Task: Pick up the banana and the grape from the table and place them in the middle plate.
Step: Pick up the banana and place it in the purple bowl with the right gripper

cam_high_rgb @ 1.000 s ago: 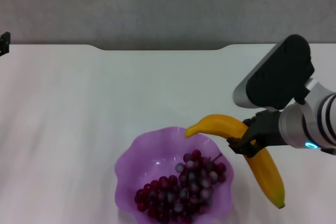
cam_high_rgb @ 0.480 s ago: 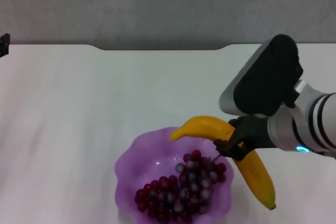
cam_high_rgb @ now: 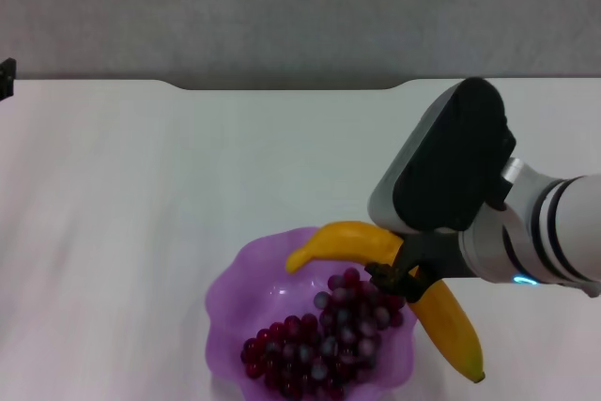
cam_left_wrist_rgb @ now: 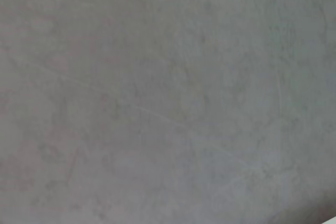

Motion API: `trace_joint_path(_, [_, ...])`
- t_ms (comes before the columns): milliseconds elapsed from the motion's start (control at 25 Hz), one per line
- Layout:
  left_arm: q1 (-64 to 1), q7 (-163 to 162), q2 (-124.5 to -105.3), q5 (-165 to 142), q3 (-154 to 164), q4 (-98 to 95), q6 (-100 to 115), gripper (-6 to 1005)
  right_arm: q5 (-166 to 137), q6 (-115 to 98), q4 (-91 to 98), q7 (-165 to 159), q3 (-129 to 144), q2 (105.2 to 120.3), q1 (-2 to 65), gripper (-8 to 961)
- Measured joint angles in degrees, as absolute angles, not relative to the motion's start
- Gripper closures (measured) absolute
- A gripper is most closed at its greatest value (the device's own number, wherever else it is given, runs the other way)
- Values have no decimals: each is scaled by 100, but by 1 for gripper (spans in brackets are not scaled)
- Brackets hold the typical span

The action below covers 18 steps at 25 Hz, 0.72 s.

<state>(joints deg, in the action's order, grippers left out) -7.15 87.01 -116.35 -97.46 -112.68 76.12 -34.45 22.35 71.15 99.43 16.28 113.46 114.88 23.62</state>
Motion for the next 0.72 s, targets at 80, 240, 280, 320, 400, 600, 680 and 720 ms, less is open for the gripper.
trace_joint_path(80, [-702, 8701, -11636, -9731, -11268, 7621, -3445, 143, 2234, 7079, 9861, 1634, 11364, 11487, 2403, 442])
trace_joint_path(240, [-702, 8693, -11637, -9721, -11268, 7636, -3445, 143, 2234, 6946, 9535, 1637, 11376, 11489, 2541, 442])
trace_joint_path(280, [-702, 8689, -11637, -9720, -11268, 7637, -3445, 142, 2233, 6881, 9431, 1637, 11386, 11491, 2585, 442])
trace_joint_path(320, [-702, 8687, -11637, -9720, -11268, 7637, -3445, 142, 2232, 6818, 9323, 1637, 11397, 11491, 2632, 442])
trace_joint_path(400, [-703, 8664, -11637, -9730, -11268, 7638, -3445, 142, 2230, 6689, 9125, 1637, 11403, 11492, 2722, 442])
trace_joint_path(600, [-706, 8615, -11637, -9751, -11266, 7638, -3445, 142, 2136, 6335, 8903, 1602, 11406, 11496, 2815, 442])
trace_joint_path(680, [-707, 8614, -11637, -9752, -11261, 7638, -3445, 142, 2006, 6208, 8898, 1577, 11436, 11503, 2818, 442])
trace_joint_path(720, [-706, 8614, -11637, -9753, -11260, 7638, -3445, 142, 1934, 6153, 8898, 1569, 11460, 11507, 2818, 442])
